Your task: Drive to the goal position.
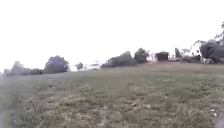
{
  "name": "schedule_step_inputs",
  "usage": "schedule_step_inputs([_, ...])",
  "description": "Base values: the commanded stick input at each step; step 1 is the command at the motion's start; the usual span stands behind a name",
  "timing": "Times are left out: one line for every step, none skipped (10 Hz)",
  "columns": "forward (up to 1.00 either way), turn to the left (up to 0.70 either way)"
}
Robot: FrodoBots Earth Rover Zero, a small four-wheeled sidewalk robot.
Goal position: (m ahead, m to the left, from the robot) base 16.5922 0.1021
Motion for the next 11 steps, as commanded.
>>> schedule_step_inputs([0.5,0.0])
schedule_step_inputs([0.5,0.0])
schedule_step_inputs([0.5,0.0])
schedule_step_inputs([0.5,0.0])
schedule_step_inputs([0.5,0.0])
schedule_step_inputs([0.5,0.0])
schedule_step_inputs([0.5,0.0])
schedule_step_inputs([0.5,0.0])
schedule_step_inputs([0.5,0.0])
schedule_step_inputs([0.5,0.0])
schedule_step_inputs([0.5,0.0])
